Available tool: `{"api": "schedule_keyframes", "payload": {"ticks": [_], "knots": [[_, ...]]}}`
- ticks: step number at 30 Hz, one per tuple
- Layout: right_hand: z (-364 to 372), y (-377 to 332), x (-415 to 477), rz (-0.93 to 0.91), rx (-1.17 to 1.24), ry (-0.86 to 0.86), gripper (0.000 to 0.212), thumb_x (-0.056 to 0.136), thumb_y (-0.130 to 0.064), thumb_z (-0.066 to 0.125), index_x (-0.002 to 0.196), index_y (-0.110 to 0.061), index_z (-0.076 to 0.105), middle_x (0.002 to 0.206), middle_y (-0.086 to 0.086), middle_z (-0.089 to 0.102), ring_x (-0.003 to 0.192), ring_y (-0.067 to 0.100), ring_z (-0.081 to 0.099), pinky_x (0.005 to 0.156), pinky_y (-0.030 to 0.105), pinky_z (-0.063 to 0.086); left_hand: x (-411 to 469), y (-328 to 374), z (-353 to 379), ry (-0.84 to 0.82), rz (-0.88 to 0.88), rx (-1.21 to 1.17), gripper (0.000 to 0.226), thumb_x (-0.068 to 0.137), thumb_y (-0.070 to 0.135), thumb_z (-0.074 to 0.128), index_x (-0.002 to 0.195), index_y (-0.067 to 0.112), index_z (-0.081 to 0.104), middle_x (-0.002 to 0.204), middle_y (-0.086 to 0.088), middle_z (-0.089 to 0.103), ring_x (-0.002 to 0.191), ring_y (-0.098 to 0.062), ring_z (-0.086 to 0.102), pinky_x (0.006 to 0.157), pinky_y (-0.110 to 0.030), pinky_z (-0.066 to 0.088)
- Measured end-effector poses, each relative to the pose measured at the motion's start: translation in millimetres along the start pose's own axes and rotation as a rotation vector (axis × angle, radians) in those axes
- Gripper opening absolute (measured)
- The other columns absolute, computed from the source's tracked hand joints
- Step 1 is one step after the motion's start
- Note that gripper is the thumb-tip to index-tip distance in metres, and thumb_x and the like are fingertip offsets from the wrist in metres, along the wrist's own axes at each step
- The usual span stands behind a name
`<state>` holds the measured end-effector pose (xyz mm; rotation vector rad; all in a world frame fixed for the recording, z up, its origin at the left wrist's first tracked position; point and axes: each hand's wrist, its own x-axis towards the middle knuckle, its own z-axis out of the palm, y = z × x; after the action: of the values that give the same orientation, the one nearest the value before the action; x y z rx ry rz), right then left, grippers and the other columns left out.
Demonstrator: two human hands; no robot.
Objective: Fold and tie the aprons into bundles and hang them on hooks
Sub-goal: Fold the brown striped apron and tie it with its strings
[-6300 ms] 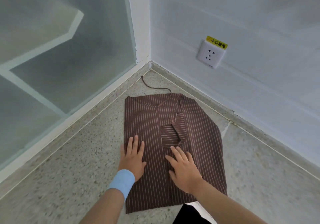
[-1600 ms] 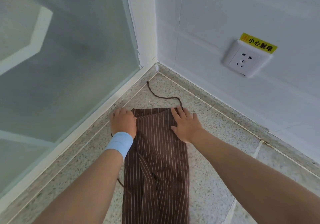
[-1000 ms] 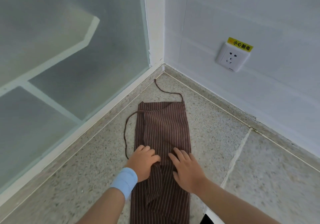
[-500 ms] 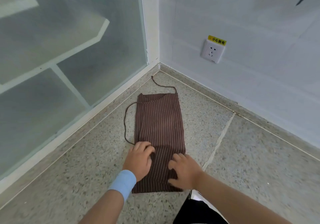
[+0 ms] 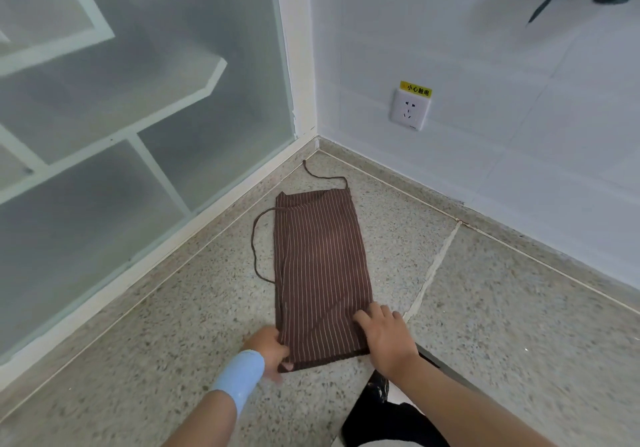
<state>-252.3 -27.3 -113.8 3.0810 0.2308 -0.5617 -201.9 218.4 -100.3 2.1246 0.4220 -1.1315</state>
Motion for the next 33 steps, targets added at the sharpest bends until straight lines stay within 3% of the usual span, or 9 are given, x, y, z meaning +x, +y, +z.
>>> {"api": "schedule_keyframes", "payload": {"ticks": [3, 7, 9, 13, 16, 20, 25, 28, 33], "knots": [[9, 6, -7, -0.073, -0.076, -0.054, 0.09, 0.085, -0.018, 0.063, 0.155, -0.027, 0.007, 0.156, 0.016, 0.017, 0.14, 0.037, 0.026, 0.117, 0.05, 0.025, -7, -4, 7, 0.12, 0.012, 0.348, 0.019, 0.09, 0.036, 0.061, 0.09, 0.018, 0.054, 0.08, 0.001, 0.066, 0.064, -0.016, 0.062, 0.056, -0.03, 0.053], [20, 12, -11, -0.194, -0.186, -0.196, 0.092, 0.093, -0.023, 0.058, 0.158, -0.03, -0.008, 0.165, 0.009, -0.018, 0.153, 0.029, -0.009, 0.123, 0.051, 0.004, -7, 7, 32, 0.59, 0.593, 0.539, 0.011, 0.096, 0.034, 0.051, 0.095, 0.023, 0.05, 0.095, 0.009, 0.054, 0.09, -0.015, 0.055, 0.07, -0.024, 0.045], [24, 16, -15, -0.206, -0.223, -0.258, 0.095, 0.094, -0.025, 0.06, 0.157, -0.031, -0.01, 0.164, 0.006, -0.02, 0.153, 0.028, -0.01, 0.122, 0.052, 0.003, 2, 1, 43, 0.375, 0.632, 0.696, 0.042, 0.095, 0.04, 0.052, 0.135, 0.033, 0.044, 0.147, 0.009, 0.034, 0.141, -0.023, 0.029, 0.11, -0.037, 0.035], [28, 24, -18, -0.157, -0.266, -0.242, 0.111, 0.09, -0.016, 0.069, 0.154, -0.029, -0.02, 0.164, 0.003, -0.019, 0.154, 0.028, -0.003, 0.122, 0.052, 0.012, 14, -19, 52, 0.02, 0.403, 0.847, 0.085, 0.092, 0.052, 0.053, 0.157, 0.034, 0.0, 0.162, 0.006, -0.022, 0.15, -0.018, -0.017, 0.123, -0.047, 0.005], [28, 23, -18, -0.176, -0.266, -0.197, 0.114, 0.087, -0.009, 0.071, 0.155, -0.03, -0.018, 0.166, 0.006, -0.01, 0.153, 0.031, 0.006, 0.12, 0.049, 0.019, 10, -20, 56, 0.053, 0.418, 0.853, 0.082, 0.09, 0.056, 0.052, 0.156, 0.034, 0.009, 0.164, 0.004, -0.016, 0.151, -0.019, -0.011, 0.123, -0.048, 0.002], [32, 18, -17, -0.172, -0.269, -0.127, 0.077, 0.086, -0.01, 0.069, 0.15, -0.015, 0.026, 0.162, 0.011, 0.021, 0.138, 0.033, 0.039, 0.113, 0.047, 0.031, -1, -9, 54, 0.041, 0.383, 0.86, 0.079, 0.087, 0.061, 0.053, 0.154, 0.033, 0.021, 0.165, 0.002, -0.003, 0.152, -0.022, -0.001, 0.123, -0.048, 0.003], [15, 19, -22, -0.141, -0.094, -0.046, 0.035, 0.086, -0.001, 0.054, 0.116, -0.018, 0.054, 0.11, 0.003, 0.067, 0.092, 0.025, 0.064, 0.106, 0.038, 0.038, -16, 5, 68, 0.094, 0.482, 0.824, 0.094, 0.077, 0.066, 0.064, 0.154, 0.033, 0.019, 0.162, 0.006, 0.014, 0.148, -0.021, 0.013, 0.12, -0.046, 0.016], [-6, 25, -25, -0.082, 0.207, 0.082, 0.024, 0.091, -0.004, 0.048, 0.107, -0.019, 0.059, 0.088, 0.002, 0.067, 0.077, 0.022, 0.06, 0.077, 0.028, 0.04, -27, 13, 83, 0.111, 0.535, 0.755, 0.104, 0.068, 0.062, 0.073, 0.152, 0.036, 0.017, 0.154, 0.011, 0.027, 0.139, -0.02, 0.035, 0.113, -0.044, 0.033], [-52, 41, -32, -0.07, 0.494, 0.052, 0.019, 0.091, -0.008, 0.046, 0.101, -0.019, 0.057, 0.078, 0.002, 0.06, 0.068, 0.018, 0.053, 0.059, 0.031, 0.04, -30, 25, 70, 0.203, 0.538, 0.643, 0.033, 0.089, 0.008, 0.053, 0.117, 0.024, 0.048, 0.105, -0.001, 0.059, 0.09, -0.023, 0.061, 0.079, -0.038, 0.054]]}}
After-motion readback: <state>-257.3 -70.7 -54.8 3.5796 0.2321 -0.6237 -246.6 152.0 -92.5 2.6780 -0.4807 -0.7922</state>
